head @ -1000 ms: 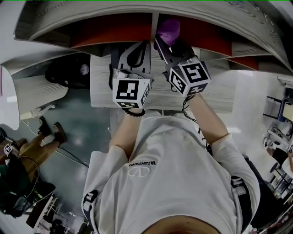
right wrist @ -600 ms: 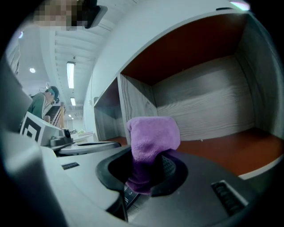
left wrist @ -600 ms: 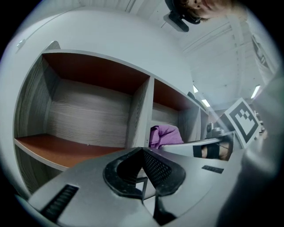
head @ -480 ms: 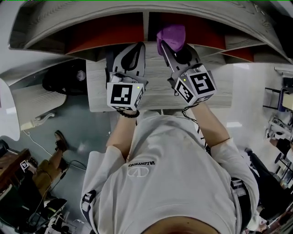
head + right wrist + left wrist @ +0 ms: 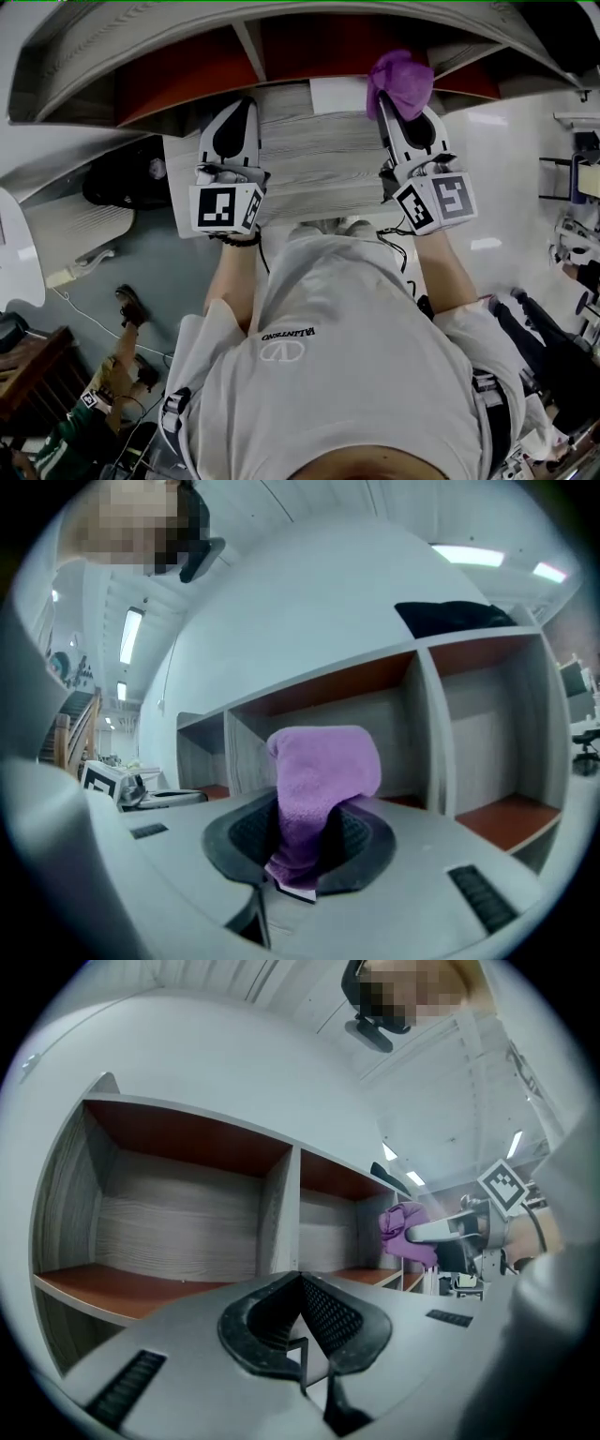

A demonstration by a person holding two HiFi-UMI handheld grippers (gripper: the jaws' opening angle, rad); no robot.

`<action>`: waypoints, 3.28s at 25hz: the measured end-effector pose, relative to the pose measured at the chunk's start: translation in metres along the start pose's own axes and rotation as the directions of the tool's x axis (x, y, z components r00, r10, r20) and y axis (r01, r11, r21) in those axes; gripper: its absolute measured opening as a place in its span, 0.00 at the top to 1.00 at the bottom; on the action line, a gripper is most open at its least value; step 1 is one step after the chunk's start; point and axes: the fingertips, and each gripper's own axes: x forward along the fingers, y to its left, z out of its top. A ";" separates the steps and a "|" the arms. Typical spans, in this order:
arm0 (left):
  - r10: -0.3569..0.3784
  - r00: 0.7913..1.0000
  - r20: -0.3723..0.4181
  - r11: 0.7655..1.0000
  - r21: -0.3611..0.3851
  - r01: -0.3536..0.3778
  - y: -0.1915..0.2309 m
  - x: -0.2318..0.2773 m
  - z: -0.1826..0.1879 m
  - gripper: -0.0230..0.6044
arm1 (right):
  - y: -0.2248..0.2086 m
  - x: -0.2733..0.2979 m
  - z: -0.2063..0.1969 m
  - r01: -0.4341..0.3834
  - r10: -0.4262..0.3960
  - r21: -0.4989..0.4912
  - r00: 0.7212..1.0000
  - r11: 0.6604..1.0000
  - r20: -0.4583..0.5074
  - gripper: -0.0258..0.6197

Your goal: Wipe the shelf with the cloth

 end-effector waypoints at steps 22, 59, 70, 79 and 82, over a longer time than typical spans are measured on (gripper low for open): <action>0.119 0.989 0.086 0.988 0.087 -0.127 -0.143 -0.063 0.062 0.97 | -0.110 -0.187 0.036 0.008 -0.007 -0.005 0.993 1.000 0.116 0.83; 0.090 0.975 0.202 0.988 0.103 -0.113 -0.114 -0.109 0.102 0.97 | -0.106 -0.232 0.069 0.158 -0.155 0.004 0.966 0.987 0.205 0.84; 0.082 0.977 0.198 0.989 0.101 -0.103 -0.116 -0.105 0.102 0.97 | -0.110 -0.230 0.068 0.169 -0.167 0.007 0.968 0.986 0.187 0.84; 0.097 0.976 0.193 0.988 0.100 -0.118 -0.113 -0.107 0.098 0.97 | -0.109 -0.230 0.066 0.168 -0.165 0.000 0.968 0.986 0.187 0.84; 0.101 0.977 0.188 0.988 0.098 -0.121 -0.111 -0.107 0.097 0.97 | -0.108 -0.229 0.066 0.165 -0.162 -0.002 0.970 0.986 0.184 0.84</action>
